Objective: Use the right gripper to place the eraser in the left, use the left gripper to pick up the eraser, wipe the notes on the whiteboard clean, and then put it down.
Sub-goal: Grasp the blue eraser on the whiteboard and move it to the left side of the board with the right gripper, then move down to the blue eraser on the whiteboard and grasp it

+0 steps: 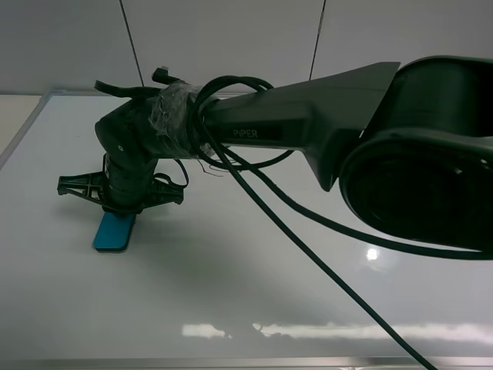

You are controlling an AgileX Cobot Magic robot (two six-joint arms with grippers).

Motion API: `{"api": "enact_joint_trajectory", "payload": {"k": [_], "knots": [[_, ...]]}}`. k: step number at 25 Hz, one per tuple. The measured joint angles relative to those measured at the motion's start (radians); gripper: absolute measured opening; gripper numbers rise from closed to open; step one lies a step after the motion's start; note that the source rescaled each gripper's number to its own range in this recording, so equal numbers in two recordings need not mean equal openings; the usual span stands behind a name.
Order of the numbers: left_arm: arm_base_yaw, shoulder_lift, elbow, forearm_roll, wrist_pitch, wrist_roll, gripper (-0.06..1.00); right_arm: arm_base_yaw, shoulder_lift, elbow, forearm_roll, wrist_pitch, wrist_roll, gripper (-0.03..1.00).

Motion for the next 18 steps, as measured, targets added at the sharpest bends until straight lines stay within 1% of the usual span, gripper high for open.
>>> {"api": "enact_joint_trajectory", "payload": {"k": [6,8,10,12,13,15,16,18], "knots": [[0.0,0.0,0.0,0.0,0.0,0.0,1.0,0.002,-0.026,0.009,-0.001,-0.004,0.0,0.0],[0.0,0.0,0.0,0.0,0.0,0.0,1.0,0.006,-0.049,0.013,-0.013,0.009,0.0,0.0],[0.0,0.0,0.0,0.0,0.0,0.0,1.0,0.008,-0.085,0.013,-0.037,0.024,0.0,0.0],[0.0,0.0,0.0,0.0,0.0,0.0,1.0,0.008,-0.122,0.013,-0.077,0.047,0.0,0.01],[0.0,0.0,0.0,0.0,0.0,0.0,1.0,0.008,-0.141,0.013,-0.112,0.061,-0.001,0.03],[0.0,0.0,0.0,0.0,0.0,0.0,1.0,0.008,-0.175,0.013,-0.173,0.083,-0.016,0.1],[0.0,0.0,0.0,0.0,0.0,0.0,1.0,0.008,-0.189,0.013,-0.208,0.099,-0.03,0.19],[0.0,0.0,0.0,0.0,0.0,0.0,1.0,0.008,-0.215,0.013,-0.259,0.126,-0.062,0.44]]}}
